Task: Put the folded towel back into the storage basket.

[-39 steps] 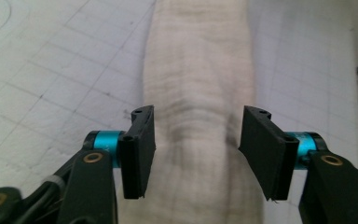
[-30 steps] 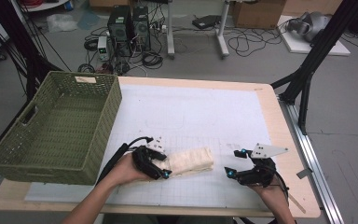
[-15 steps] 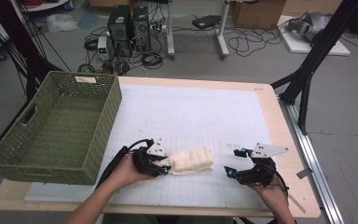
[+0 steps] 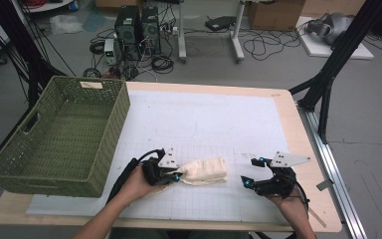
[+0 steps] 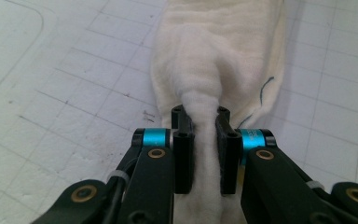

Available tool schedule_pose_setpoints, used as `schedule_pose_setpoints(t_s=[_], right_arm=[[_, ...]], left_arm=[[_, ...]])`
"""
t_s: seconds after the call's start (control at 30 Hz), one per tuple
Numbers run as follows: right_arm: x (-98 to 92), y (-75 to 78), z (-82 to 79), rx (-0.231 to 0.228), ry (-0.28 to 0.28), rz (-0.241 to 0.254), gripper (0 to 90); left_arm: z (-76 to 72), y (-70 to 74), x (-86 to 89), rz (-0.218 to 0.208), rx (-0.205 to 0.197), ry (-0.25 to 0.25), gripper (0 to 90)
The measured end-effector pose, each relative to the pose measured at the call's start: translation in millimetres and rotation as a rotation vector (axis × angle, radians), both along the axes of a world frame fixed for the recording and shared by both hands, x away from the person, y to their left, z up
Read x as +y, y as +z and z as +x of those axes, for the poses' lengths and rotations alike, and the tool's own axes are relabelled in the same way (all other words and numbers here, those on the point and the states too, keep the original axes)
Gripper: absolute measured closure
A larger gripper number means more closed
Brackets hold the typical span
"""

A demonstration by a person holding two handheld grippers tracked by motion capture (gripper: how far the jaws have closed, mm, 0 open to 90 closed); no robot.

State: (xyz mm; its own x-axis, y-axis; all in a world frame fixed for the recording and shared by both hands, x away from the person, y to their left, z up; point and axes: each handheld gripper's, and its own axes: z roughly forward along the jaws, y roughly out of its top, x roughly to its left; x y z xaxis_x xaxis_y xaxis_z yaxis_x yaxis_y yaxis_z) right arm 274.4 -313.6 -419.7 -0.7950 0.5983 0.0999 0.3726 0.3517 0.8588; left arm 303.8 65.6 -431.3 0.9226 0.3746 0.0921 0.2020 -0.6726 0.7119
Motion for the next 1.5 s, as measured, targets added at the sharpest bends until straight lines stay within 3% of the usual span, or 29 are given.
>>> schedule_pose_setpoints(t_s=[0.17,0.3,0.53,0.87,1.0,1.2,1.27,1.3,1.43,1.5], right_arm=[[-0.6,0.1,0.0,-0.003,0.001,0.001,21.5],[-0.4,0.1,0.0,-0.003,0.0,0.0,21.5],[0.4,0.0,-0.2,0.003,-0.001,-0.002,21.5],[0.6,-0.3,-0.1,0.002,0.001,-0.001,21.5],[0.3,-0.6,0.1,0.002,0.002,-0.004,21.5],[0.5,-0.6,0.2,0.004,0.002,-0.001,21.5],[0.8,-0.9,0.6,-0.002,0.005,-0.003,21.5],[0.9,-0.8,0.5,0.0,0.005,-0.003,21.5],[0.8,-0.8,0.1,0.004,0.004,-0.002,21.5],[1.1,-1.2,0.5,0.008,0.006,-0.003,21.5]], left_arm=[[-3.6,16.5,5.9,-0.065,-0.03,0.019,80.6],[-4.1,26.3,12.4,-0.091,-0.044,0.037,80.6],[-2.8,25.7,19.1,-0.095,-0.05,0.064,80.7],[4.3,15.4,21.4,-0.089,0.0,0.08,80.5],[5.4,9.9,19.6,-0.067,0.016,0.069,80.4],[6.3,8.0,20.3,-0.074,0.036,0.059,80.3],[7.7,6.1,20.8,-0.083,0.072,0.035,79.6],[9.0,4.3,20.5,-0.085,0.107,0.026,76.9],[9.5,1.5,20.0,-0.082,0.161,0.0,53.5],[8.1,-0.3,17.7,-0.05,0.17,-0.011,46.9]])
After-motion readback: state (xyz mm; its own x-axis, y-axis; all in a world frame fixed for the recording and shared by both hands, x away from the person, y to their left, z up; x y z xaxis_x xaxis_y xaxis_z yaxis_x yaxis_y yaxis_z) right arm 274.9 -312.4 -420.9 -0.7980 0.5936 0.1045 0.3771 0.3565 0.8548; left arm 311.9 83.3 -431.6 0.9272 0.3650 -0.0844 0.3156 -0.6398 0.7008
